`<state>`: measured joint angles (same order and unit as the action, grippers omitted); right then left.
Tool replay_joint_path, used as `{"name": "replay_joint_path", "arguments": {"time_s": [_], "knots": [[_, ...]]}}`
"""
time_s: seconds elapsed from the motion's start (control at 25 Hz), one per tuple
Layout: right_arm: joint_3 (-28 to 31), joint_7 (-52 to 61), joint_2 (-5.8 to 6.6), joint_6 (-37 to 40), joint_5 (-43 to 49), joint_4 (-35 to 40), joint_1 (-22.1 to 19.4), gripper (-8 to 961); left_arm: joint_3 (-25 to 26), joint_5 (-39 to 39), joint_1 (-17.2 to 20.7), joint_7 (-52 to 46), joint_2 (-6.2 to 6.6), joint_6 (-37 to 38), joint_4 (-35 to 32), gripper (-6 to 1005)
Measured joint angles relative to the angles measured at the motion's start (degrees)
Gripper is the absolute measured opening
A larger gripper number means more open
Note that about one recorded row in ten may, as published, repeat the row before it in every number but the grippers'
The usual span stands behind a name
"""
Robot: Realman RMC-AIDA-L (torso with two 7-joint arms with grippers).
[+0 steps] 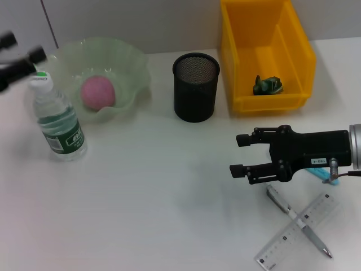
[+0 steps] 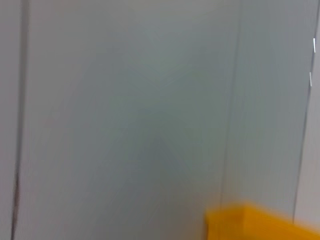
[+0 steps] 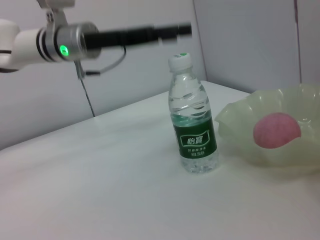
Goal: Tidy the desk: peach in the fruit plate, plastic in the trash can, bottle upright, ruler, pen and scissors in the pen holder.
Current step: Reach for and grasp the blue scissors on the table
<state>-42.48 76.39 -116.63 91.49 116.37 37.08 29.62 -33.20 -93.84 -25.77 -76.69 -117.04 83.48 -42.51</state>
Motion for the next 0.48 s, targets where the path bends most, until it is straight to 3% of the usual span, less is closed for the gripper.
{"name": "replay_joint_path", "arguments": {"time_s": [0.24,0.4,0.48], "knots": [[0.0,0.4,0.01,0.1,0.0,0.0,0.1,803,-0.5,6.0,-1.4,-9.2,2.85,13.3,-1.7,865],[0.0,0.8,0.13,0.1,-0.1,0.0,0.4,803,-2.9,5.5,-2.7,-12.5,2.72,19.4,-4.4,865],[0.1,0.8,0.17,0.1,-0.2,0.0,0.5,802,-7.4,5.3,-2.8,-13.3,2.48,20.5,-6.0,865]]}}
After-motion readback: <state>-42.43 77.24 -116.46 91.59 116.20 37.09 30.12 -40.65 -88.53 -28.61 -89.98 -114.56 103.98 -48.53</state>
